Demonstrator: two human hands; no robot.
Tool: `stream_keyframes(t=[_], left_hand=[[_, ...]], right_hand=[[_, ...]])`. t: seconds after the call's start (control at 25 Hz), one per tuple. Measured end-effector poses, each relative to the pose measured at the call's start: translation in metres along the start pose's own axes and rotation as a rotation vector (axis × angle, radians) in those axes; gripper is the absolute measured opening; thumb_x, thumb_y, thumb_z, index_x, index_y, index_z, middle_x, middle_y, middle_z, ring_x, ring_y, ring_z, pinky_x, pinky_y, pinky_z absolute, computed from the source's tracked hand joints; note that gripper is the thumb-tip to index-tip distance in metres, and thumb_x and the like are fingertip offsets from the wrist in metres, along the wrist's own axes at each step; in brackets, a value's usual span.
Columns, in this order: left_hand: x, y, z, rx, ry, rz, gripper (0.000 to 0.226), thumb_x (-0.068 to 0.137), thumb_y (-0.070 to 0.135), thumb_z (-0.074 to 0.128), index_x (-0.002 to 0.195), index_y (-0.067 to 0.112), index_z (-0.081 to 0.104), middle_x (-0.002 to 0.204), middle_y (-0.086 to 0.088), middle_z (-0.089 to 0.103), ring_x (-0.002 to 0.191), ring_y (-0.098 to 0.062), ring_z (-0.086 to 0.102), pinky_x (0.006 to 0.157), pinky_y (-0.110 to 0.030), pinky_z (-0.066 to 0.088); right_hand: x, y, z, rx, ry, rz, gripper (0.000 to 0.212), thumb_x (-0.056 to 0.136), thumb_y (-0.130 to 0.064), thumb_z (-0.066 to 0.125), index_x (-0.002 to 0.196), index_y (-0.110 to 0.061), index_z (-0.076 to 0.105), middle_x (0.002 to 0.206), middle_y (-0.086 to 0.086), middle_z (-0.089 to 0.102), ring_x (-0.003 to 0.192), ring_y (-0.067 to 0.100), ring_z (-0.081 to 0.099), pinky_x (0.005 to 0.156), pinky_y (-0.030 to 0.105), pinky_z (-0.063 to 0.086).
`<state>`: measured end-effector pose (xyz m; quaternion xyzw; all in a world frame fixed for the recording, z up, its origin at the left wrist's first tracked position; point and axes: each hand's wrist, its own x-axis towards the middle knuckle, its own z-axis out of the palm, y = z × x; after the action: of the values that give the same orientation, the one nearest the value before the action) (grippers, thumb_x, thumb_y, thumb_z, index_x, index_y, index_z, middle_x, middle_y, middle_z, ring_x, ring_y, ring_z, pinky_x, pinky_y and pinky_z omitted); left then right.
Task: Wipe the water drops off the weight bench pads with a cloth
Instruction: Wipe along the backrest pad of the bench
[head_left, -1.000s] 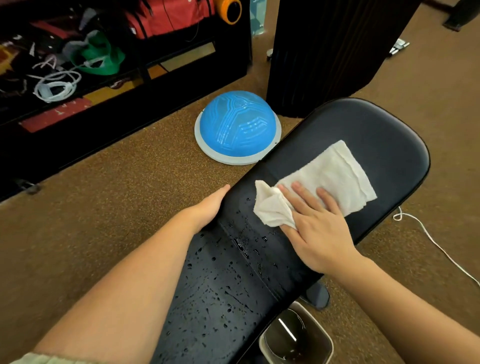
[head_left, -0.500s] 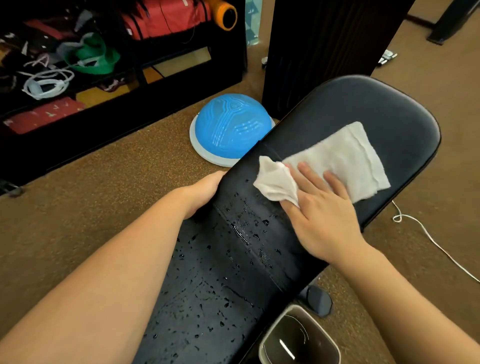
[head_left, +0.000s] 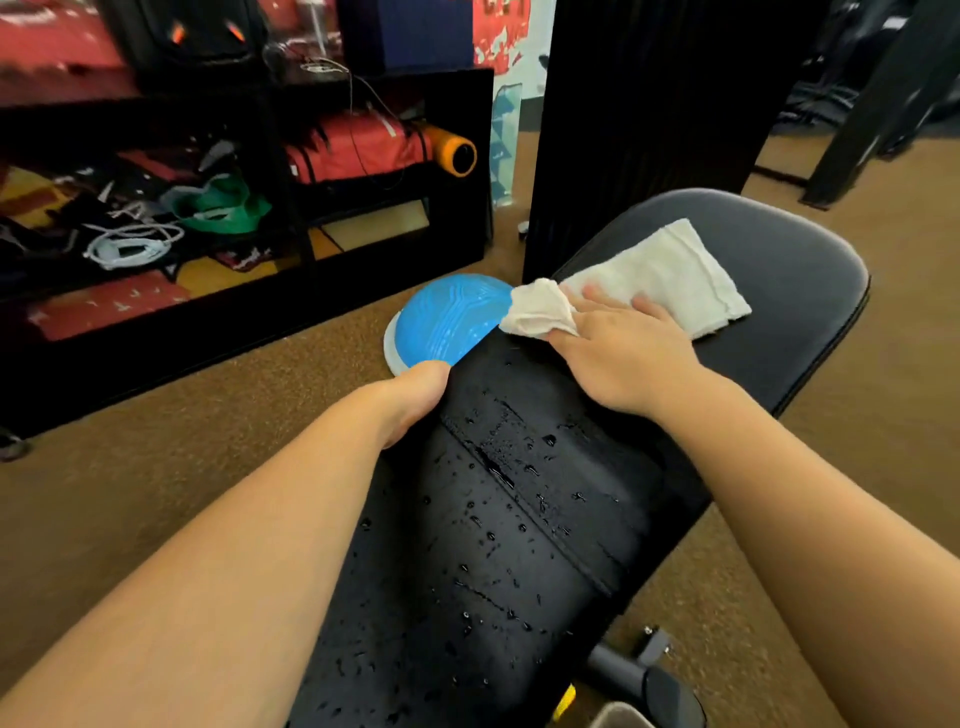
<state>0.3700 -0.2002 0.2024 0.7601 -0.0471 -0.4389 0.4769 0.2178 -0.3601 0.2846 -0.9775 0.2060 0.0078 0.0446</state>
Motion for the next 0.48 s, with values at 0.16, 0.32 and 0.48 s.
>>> stream_keyframes(t=[0.16, 0.32, 0.48], left_hand=[[0.003, -0.003, 0.001, 0.007, 0.029, 0.057, 0.03, 0.098, 0.028, 0.053, 0.123, 0.022, 0.067, 0.112, -0.013, 0.077, 0.103, -0.032, 0.074, 0.092, -0.042, 0.06], [0.0, -0.004, 0.0, 0.06, 0.073, 0.088, 0.036, 0.095, 0.037, 0.055, 0.127, 0.025, 0.065, 0.121, -0.012, 0.073, 0.109, -0.03, 0.07, 0.089, -0.038, 0.057], [0.018, -0.007, -0.006, 0.142, 0.08, 0.089, 0.047, 0.092, 0.048, 0.051, 0.132, 0.028, 0.067, 0.127, -0.01, 0.072, 0.114, -0.03, 0.07, 0.106, -0.044, 0.051]], right_hand=[[-0.074, 0.032, -0.002, 0.021, -0.02, 0.06, 0.055, 0.107, -0.052, 0.015, 0.161, -0.042, 0.019, 0.165, -0.026, 0.019, 0.154, -0.001, 0.003, 0.127, 0.039, 0.002], [-0.082, 0.031, 0.003, -0.019, 0.0, 0.071, 0.056, 0.106, -0.052, 0.016, 0.161, -0.042, 0.017, 0.167, -0.022, 0.019, 0.156, 0.006, 0.005, 0.126, 0.044, 0.001], [-0.048, 0.022, 0.006, -0.015, 0.018, 0.104, 0.058, 0.106, -0.052, 0.017, 0.161, -0.035, 0.017, 0.168, -0.01, 0.024, 0.157, 0.018, 0.011, 0.125, 0.049, 0.001]])
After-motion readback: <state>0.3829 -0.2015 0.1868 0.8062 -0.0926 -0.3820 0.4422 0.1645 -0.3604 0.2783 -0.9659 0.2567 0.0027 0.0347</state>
